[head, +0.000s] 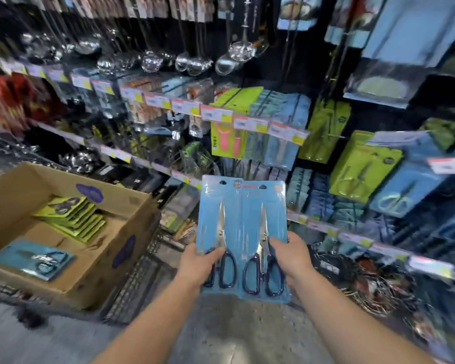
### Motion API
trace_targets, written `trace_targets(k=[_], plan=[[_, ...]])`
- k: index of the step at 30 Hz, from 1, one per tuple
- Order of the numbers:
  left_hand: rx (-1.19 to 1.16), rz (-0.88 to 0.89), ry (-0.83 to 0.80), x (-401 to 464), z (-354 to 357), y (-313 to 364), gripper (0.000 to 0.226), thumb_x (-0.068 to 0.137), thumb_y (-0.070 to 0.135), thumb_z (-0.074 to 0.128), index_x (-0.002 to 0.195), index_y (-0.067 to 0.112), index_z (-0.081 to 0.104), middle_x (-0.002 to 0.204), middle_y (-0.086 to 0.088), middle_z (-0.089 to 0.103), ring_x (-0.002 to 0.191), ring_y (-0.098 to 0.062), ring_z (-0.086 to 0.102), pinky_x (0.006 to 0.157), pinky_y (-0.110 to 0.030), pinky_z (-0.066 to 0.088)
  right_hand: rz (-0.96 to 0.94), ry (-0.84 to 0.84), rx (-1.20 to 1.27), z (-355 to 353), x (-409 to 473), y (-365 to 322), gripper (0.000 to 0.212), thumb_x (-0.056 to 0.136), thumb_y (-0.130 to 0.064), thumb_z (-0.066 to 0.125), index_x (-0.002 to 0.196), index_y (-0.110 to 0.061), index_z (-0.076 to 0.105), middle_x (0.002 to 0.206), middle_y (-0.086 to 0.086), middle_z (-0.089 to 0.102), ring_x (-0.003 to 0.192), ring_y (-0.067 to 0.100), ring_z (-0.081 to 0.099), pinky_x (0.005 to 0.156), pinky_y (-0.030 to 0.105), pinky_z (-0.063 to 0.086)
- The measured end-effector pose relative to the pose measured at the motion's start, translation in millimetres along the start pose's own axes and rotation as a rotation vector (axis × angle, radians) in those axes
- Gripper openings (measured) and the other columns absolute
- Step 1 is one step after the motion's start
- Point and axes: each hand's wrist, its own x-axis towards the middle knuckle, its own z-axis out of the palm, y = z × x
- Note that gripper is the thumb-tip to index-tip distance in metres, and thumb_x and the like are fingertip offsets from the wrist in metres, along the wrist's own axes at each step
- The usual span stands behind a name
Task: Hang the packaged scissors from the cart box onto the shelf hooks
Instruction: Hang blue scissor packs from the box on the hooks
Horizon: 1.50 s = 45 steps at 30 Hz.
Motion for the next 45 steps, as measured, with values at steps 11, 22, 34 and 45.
trace_targets(k=[11,22,34,45], plan=[[0.187,0.077,-0.277,-87.3,189.2,-10.0,0.015,0.082,0.02,0.079,0.089,0.025,0.067,0.089,0.004,0.073,0.08,-0.01,0.067,0.065,-0.021,0.047,0.102,0.234,0.19,-213.2,-29.6,73.1,0.018,0.085,-0.022,0.072,0.101,-0.016,0.067,0.093,0.005,0.073,0.083,0.023,0.069,0.074,0.032,0.054],[0.202,0.105,-0.506,-200.9,385.8,-23.4,0.012,0.089,0.028,0.072,0.098,0.021,0.069,0.084,0.012,0.067,0.079,-0.002,0.06,0.061,-0.016,0.039,0.139,0.449,0.261,-426.3,-74.8,131.7,0.013,0.087,-0.02,0.071,0.097,-0.013,0.068,0.093,0.006,0.074,0.087,0.027,0.071,0.084,0.045,0.058],[0.28,-0.039,-0.431,-196.6,413.8,-17.0,0.06,0.086,0.045,0.071,0.13,0.007,0.055,0.133,-0.007,0.058,0.121,-0.03,0.052,0.105,-0.047,0.038,0.137,0.423,0.386,-459.5,-50.4,136.7,0.02,0.096,-0.029,0.061,0.105,-0.011,0.058,0.097,-0.002,0.066,0.089,0.017,0.062,0.089,0.036,0.049],[0.285,-0.023,-0.432,-133.1,428.2,18.9,0.033,0.088,0.04,0.07,0.11,0.016,0.064,0.109,-0.004,0.066,0.099,-0.023,0.058,0.09,-0.037,0.042,0.131,0.463,0.35,-452.6,27.4,107.7,0.04,0.098,-0.036,0.055,0.127,-0.008,0.053,0.121,0.001,0.06,0.114,0.025,0.056,0.103,0.041,0.043]])
